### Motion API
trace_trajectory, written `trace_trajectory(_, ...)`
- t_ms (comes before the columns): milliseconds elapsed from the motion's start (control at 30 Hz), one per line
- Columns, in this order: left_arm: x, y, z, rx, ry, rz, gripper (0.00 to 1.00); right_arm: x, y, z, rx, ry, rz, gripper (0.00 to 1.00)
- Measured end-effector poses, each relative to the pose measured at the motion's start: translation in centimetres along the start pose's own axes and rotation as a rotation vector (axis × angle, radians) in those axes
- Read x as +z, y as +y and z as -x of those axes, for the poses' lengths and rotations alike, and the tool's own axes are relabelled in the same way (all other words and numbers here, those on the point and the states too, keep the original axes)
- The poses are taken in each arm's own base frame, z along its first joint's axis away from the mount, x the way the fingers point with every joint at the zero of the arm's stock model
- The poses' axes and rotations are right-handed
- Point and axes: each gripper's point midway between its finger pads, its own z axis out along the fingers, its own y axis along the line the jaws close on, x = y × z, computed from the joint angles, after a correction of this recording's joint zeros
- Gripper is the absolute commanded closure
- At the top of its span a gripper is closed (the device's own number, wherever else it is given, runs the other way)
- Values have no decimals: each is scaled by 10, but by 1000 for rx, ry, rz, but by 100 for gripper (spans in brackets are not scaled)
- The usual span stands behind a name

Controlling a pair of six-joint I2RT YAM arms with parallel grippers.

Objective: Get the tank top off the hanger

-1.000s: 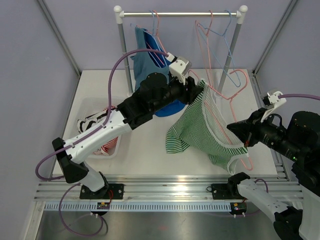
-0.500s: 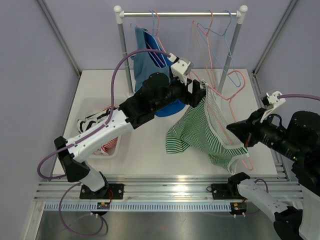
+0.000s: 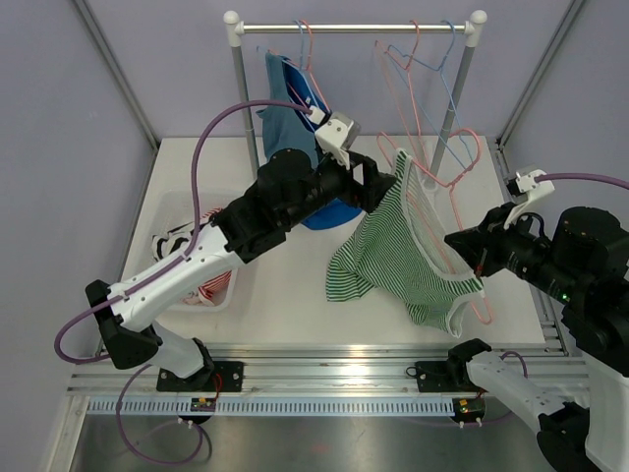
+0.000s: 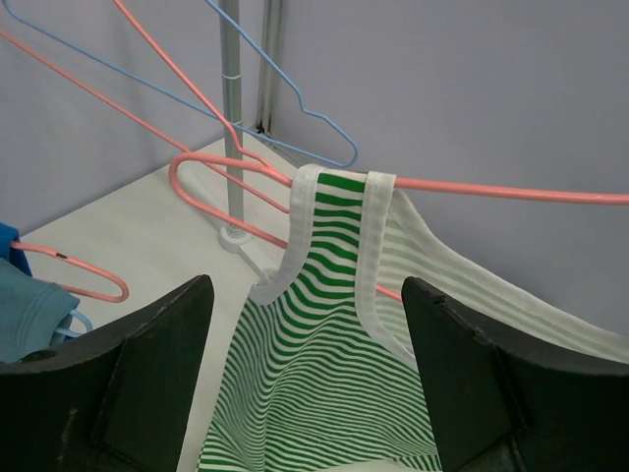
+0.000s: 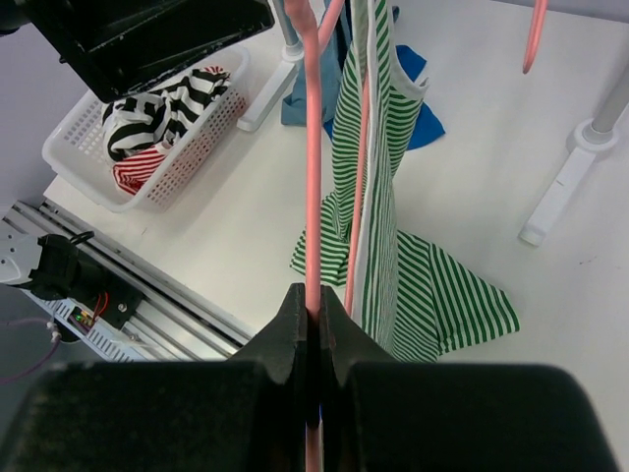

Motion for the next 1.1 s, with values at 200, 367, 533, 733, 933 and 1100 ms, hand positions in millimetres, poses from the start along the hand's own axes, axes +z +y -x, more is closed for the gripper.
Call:
trace_trajectory(200,5,-5,-2,-8,5,-22,19,1,5,2,0,-6,30,100)
trace_trajectory(367,17,-3,-16,-6,32,-18,19,0,12,2,0,-5,71,100)
trace_trajectory(533,28,-3,-28,-7,59,-14,33,0,17,1,-1,-1,96,100)
trace_trajectory(733,31,1,-28,-4,58,9,84,1,16,-1,-1,6,92,100)
trace_trajectory(933,30,17,-27,13,56,99,100,5,13,-7,-7,24,86,100)
trace_trajectory(1100,23,50,-23,17,41,276,100,6,10,-23,-31,55,92,100)
